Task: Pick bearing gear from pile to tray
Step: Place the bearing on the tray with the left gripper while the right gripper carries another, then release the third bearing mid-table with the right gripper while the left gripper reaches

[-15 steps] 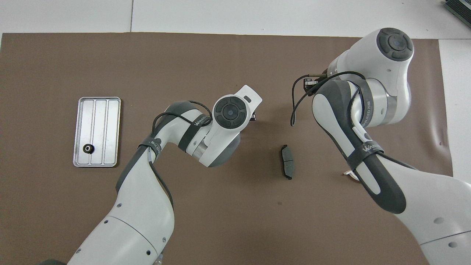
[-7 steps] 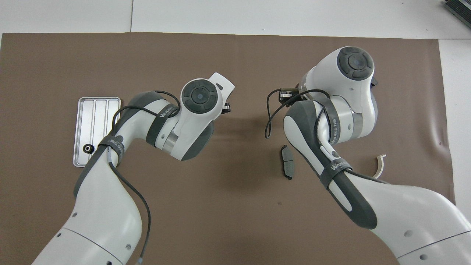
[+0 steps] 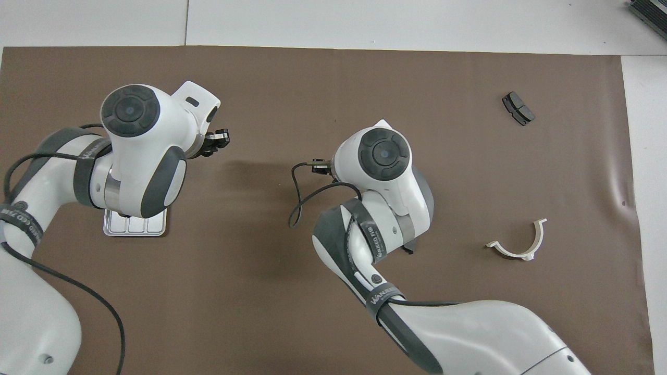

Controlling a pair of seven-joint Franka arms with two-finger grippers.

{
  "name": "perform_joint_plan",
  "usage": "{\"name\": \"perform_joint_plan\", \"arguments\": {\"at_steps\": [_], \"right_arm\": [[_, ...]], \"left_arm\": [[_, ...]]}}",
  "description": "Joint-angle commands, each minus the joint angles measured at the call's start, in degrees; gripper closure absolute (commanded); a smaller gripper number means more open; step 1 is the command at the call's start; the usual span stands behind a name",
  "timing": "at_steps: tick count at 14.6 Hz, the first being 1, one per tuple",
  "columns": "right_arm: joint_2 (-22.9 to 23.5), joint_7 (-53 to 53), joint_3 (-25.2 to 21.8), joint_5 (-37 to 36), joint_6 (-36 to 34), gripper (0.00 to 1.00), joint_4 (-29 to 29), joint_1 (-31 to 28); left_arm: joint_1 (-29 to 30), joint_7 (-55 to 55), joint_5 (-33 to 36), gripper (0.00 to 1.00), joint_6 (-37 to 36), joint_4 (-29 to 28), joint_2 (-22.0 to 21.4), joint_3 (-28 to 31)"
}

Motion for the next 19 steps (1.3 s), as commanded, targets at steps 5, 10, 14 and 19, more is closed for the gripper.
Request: {"name": "perform_joint_plan", "arguments": {"at_steps": [5, 10, 14, 19], "right_arm": [[3.70, 2.95, -0.15, -3.19, 4.16, 0.11, -0.46, 0.71], [0.38, 2.17, -2.43, -9.34, 2.94, 0.00, 0.51, -2.52], [-6.92, -2.65, -2.53, -9.09, -6.09, 0.00, 0.50, -11.13], [-15.44, -12.51, -2.53, -8.29, -18.75, 0.00, 0.50, -19.49]], "left_arm": [[12.89, 11.00, -0.44, 1.00, 9.13, -5.61, -1.30, -0.98], [17.82, 15.67, -0.62, 1.00, 17.03, -12.38, -1.04, -1.07], [18.97, 15.85, -0.62, 1.00, 17.84, -12.65, 0.19, -1.16], [18.97, 15.85, -3.78, 0.80, 17.75, -12.74, 0.63, -1.42]]}}
